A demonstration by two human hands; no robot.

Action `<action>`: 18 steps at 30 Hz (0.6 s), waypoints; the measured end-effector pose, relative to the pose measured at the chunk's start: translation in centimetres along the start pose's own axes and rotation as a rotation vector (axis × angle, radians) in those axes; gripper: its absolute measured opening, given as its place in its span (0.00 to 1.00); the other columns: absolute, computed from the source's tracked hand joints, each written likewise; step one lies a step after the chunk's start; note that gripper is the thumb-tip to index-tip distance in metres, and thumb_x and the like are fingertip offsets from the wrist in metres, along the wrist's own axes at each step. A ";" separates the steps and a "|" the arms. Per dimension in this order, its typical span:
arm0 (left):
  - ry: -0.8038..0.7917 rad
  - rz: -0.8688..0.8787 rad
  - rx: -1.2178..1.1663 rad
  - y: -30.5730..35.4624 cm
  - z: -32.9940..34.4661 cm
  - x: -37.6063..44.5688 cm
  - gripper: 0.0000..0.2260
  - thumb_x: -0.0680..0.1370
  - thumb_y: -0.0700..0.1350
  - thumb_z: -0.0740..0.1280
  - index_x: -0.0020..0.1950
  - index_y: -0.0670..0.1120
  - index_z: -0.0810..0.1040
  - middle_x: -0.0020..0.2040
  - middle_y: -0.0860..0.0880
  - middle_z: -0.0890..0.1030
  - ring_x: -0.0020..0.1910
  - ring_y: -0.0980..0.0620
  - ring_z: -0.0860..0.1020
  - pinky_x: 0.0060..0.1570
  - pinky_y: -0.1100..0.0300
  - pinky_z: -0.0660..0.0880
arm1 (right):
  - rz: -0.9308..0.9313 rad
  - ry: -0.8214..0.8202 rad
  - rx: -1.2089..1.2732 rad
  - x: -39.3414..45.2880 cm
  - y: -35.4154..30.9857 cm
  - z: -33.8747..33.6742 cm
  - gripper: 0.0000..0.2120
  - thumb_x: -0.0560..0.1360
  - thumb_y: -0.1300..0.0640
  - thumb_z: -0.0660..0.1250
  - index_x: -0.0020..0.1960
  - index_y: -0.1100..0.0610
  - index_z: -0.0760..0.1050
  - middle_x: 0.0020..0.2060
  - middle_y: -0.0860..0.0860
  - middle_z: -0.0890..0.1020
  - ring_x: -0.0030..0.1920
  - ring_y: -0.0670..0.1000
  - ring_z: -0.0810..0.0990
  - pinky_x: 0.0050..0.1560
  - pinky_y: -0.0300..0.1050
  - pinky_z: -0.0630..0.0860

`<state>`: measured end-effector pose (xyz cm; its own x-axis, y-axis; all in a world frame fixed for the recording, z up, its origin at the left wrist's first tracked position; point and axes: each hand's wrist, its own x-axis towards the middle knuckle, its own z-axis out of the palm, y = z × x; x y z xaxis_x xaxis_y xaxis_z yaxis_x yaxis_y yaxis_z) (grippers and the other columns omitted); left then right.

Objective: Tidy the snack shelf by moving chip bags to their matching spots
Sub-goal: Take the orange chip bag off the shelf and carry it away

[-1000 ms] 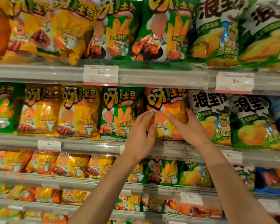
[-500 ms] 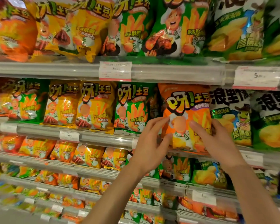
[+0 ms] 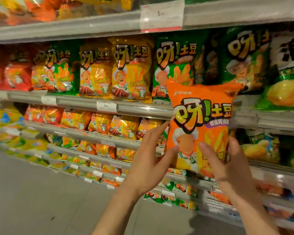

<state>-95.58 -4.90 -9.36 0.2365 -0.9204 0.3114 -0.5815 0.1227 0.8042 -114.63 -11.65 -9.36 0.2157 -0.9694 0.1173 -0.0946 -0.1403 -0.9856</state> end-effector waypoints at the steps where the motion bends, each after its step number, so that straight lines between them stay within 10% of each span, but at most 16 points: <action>1: 0.008 -0.042 -0.010 -0.9 -1.1 -0.9 0.25 0.81 0.59 0.65 0.77 0.63 0.65 0.71 0.68 0.69 0.71 0.65 0.70 0.69 0.55 0.73 | 0.000 -0.015 -0.019 -0.5 0.1 1.1 0.21 0.69 0.42 0.72 0.59 0.48 0.77 0.46 0.36 0.85 0.46 0.37 0.83 0.46 0.38 0.74; 5: 0.075 -0.160 -0.056 -5.3 -6.7 -4.5 0.22 0.81 0.61 0.65 0.75 0.67 0.67 0.71 0.66 0.74 0.68 0.66 0.73 0.68 0.52 0.75 | 0.040 -0.056 -0.062 -2.3 0.4 6.4 0.17 0.73 0.45 0.72 0.56 0.53 0.76 0.36 0.36 0.84 0.37 0.35 0.81 0.36 0.27 0.72; 11: 0.191 -0.255 -0.102 -12.2 -16.9 -10.8 0.18 0.80 0.58 0.66 0.68 0.70 0.70 0.64 0.67 0.77 0.62 0.68 0.76 0.55 0.70 0.75 | 0.092 -0.078 -0.105 -5.9 0.6 17.4 0.12 0.73 0.47 0.75 0.54 0.42 0.77 0.43 0.34 0.85 0.43 0.36 0.82 0.44 0.40 0.73; 18: 0.358 -0.358 -0.142 -18.8 -27.1 -16.6 0.18 0.82 0.49 0.68 0.72 0.58 0.74 0.60 0.59 0.81 0.56 0.61 0.81 0.55 0.63 0.78 | 0.031 -0.211 -0.129 -8.0 -1.5 30.6 0.11 0.75 0.58 0.74 0.57 0.53 0.78 0.44 0.45 0.86 0.43 0.43 0.85 0.37 0.30 0.76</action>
<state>-67.51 18.09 -15.94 0.6668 -0.7324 0.1379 -0.3100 -0.1044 0.9450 -86.47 2.53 -12.55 0.4076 -0.9120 0.0461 -0.2243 -0.1489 -0.9631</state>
